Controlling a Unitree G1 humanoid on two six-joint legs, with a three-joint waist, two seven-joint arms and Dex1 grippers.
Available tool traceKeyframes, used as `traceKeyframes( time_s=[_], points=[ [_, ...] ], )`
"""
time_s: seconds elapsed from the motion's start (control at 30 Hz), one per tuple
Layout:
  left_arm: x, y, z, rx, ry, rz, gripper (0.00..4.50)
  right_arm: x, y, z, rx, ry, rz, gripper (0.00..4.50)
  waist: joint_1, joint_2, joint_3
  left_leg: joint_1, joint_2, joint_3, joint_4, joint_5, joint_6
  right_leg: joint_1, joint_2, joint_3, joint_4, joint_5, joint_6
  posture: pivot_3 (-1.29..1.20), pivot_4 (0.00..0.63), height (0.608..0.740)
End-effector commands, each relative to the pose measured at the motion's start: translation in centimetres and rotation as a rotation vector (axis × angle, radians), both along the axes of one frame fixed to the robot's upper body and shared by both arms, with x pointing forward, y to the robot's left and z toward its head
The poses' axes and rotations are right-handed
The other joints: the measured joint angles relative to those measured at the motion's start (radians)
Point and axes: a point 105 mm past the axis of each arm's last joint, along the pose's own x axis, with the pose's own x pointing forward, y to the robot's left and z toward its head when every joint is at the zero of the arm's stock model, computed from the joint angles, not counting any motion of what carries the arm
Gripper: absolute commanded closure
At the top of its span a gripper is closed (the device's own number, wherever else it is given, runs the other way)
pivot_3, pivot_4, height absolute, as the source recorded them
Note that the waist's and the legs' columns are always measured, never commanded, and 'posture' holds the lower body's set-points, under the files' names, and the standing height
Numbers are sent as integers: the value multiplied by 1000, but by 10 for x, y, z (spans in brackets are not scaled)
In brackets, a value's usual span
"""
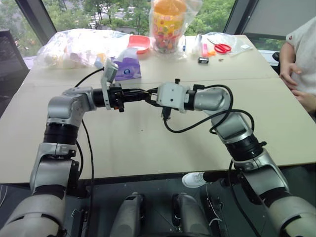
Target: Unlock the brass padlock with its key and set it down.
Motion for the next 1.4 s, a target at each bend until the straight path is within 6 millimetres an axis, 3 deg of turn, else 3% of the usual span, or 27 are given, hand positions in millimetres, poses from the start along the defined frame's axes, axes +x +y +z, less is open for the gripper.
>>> traceKeyframes(
  time_s=[0.03, 0.17, 0.43, 0.53, 0.77, 1.4],
  points=[
    [-2, -2, 8, 30, -58, -14, 4312, -8, 5, 26, 41, -83, 33, 3823, 1, 0, 0, 0, 0, 0, 0, 0, 0, 0, 0, 0, 0, 0, 0, 0, 150, 740],
    [-2, -2, 10, 10, -56, -8, 4312, -7, 5, 27, 46, -82, 28, 3823, 0, 0, 0, 0, 0, 0, 0, 0, 0, 0, 0, 0, 0, 0, 0, 0, 150, 740],
    [-7, 7, 13, -42, -43, 20, 4312, -5, -16, 24, 70, -21, -46, 132, 2, 0, 0, 0, 0, 0, 0, 0, 0, 0, 0, 0, 0, 0, 0, 0, 150, 740],
    [-8, 10, 17, -58, -45, 29, 4312, -10, -32, 36, 265, 101, -91, 132, 4, 0, 0, 0, 0, -1, 0, 0, 0, 0, -1, 0, 0, 0, 0, 0, 150, 740],
    [-12, 10, 29, -124, -40, 21, 4312, -6, -38, 51, 423, 137, -169, 132, -1, 0, 0, 0, 0, -1, 0, 0, 0, 0, -1, 0, 0, 0, 0, 0, 150, 740],
    [-28, 5, 39, -135, -71, -44, 4312, 3, -26, 25, 350, 229, -149, 132, 1, 0, 0, 0, 0, 0, 0, 0, 0, 0, -1, 0, 0, 0, 0, 0, 150, 740]
  ],
)
